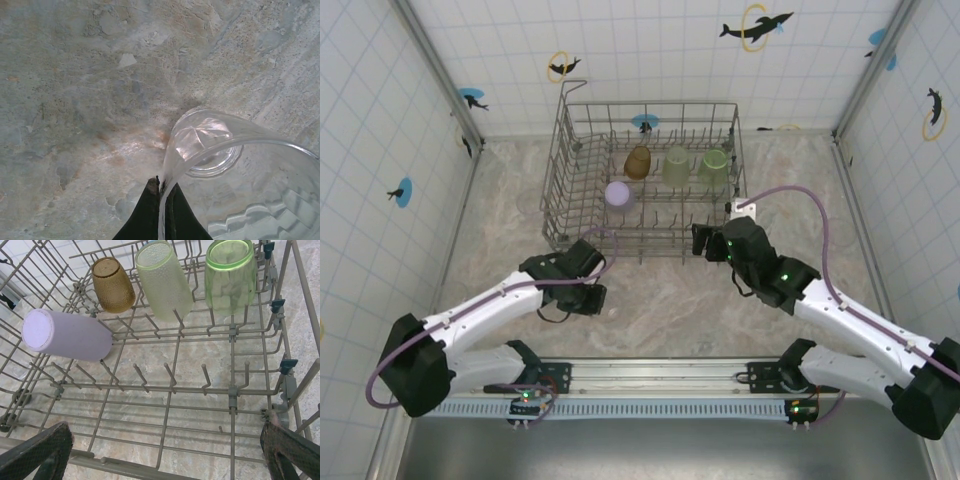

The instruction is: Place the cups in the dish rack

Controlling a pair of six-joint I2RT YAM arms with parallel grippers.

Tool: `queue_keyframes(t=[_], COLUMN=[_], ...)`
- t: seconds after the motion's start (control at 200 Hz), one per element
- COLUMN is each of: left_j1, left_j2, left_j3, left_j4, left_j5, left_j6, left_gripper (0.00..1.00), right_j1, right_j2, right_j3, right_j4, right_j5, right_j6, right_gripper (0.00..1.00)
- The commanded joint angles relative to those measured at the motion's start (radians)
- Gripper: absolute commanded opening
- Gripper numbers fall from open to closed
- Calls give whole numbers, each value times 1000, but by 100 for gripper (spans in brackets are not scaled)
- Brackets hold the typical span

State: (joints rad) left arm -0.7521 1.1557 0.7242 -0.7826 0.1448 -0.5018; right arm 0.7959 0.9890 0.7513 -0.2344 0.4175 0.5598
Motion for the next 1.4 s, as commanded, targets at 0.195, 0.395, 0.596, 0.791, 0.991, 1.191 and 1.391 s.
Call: queue_keyframes(t=[0.195,0.395,0.596,0.791,0.991,1.191,1.391], left_j1=[-6,-7,-7,-7,-7,-7,-7], left_j2=[58,123,142,205,309,382,425], left_j3=[198,315,408,581,783,939,1029], left_j4=[-62,-112,-127,-187,-271,-304,-293], left_j5=[1,5,16,1,3,40,47], left_j6=[-16,11,9,56,103,114,114], left_gripper=[0,0,0,0,0,0,0], right_j1=[-32,-42,-57,-69,-77,-81,-86], right_j2=[-21,-38,-47,-55,-60,-81,-92], right_j3=[-27,-47,-61,-72,-53,-43,-27], right_j4=[34,48,37,37,14,-20,-36], right_j5=[-27,-36,-54,-71,-93,-100,-102], right_j6=[2,6,9,11,7,2,-5], right_gripper=[100,100,100,100,100,100,100])
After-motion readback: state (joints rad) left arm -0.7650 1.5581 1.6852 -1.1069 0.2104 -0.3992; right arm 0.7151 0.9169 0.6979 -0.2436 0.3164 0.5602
